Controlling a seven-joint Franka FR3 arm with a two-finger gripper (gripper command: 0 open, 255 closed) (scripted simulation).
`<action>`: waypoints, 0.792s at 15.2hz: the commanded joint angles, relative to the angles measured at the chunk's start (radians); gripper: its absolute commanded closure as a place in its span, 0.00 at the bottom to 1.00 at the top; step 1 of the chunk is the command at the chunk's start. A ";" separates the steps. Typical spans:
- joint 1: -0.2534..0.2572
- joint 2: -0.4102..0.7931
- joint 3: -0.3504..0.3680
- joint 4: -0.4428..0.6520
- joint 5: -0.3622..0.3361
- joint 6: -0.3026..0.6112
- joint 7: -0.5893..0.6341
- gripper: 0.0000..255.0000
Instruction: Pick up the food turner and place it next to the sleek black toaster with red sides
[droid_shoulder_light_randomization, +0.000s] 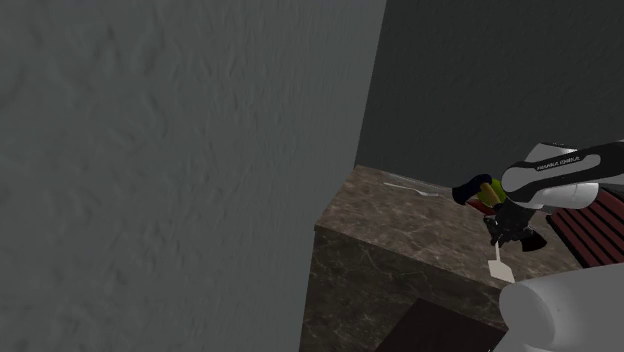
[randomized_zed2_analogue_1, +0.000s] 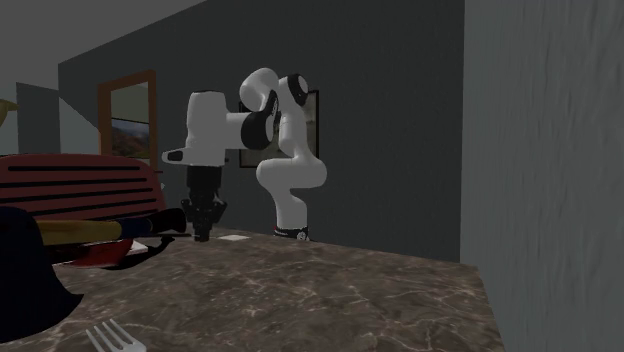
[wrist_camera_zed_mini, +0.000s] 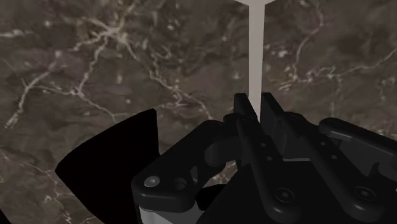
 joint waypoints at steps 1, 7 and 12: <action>-0.001 0.004 -0.002 -0.005 -0.001 0.002 0.000 1.00; -0.002 0.003 -0.002 -0.005 -0.001 0.001 -0.001 0.00; -0.008 -0.056 0.025 0.025 0.005 -0.089 0.004 0.00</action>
